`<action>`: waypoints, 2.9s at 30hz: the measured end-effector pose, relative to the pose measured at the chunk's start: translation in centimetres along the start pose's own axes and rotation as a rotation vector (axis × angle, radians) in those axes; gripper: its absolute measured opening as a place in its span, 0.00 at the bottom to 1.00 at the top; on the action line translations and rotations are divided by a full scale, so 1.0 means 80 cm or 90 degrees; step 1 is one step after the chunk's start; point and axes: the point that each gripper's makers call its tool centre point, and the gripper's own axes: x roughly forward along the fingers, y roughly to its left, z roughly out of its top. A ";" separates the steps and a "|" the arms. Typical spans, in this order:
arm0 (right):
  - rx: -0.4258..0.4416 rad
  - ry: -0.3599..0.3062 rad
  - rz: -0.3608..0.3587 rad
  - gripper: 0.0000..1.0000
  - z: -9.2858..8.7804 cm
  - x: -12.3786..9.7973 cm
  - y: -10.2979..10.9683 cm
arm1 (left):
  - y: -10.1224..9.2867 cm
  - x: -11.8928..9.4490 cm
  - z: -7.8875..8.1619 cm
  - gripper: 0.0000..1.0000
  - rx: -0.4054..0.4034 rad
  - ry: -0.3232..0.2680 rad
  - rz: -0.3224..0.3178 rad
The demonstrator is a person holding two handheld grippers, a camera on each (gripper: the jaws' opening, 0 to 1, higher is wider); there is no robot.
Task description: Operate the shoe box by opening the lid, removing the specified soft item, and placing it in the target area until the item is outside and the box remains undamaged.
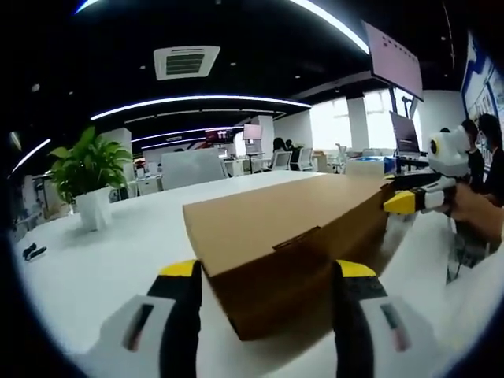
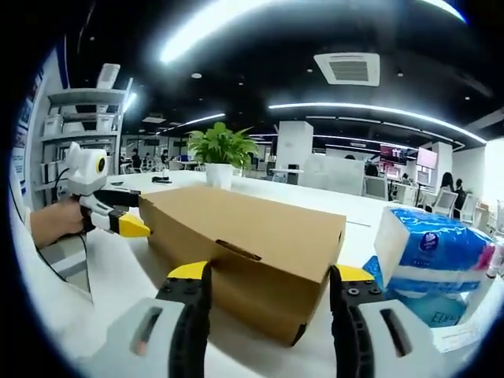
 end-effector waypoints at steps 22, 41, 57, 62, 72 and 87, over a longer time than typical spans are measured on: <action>0.002 -0.002 -0.010 0.62 -0.004 -0.015 -0.004 | -0.005 0.002 -0.001 0.65 0.020 0.001 -0.002; 0.001 0.002 -0.010 0.61 -0.005 -0.020 -0.005 | -0.011 0.003 -0.002 0.65 0.020 0.000 0.000; -0.006 0.003 -0.002 0.62 -0.005 -0.020 -0.009 | -0.021 0.003 -0.005 0.71 -0.006 0.008 -0.011; -0.006 -0.004 0.003 0.62 -0.003 -0.024 -0.010 | -0.015 0.001 -0.005 0.69 -0.015 0.017 -0.019; -0.013 -0.032 0.012 0.61 0.012 -0.039 -0.018 | -0.020 -0.017 0.001 0.67 -0.017 0.010 -0.048; -0.018 -0.117 0.019 0.59 0.068 -0.059 -0.030 | 0.003 -0.056 0.070 0.69 -0.022 -0.073 -0.050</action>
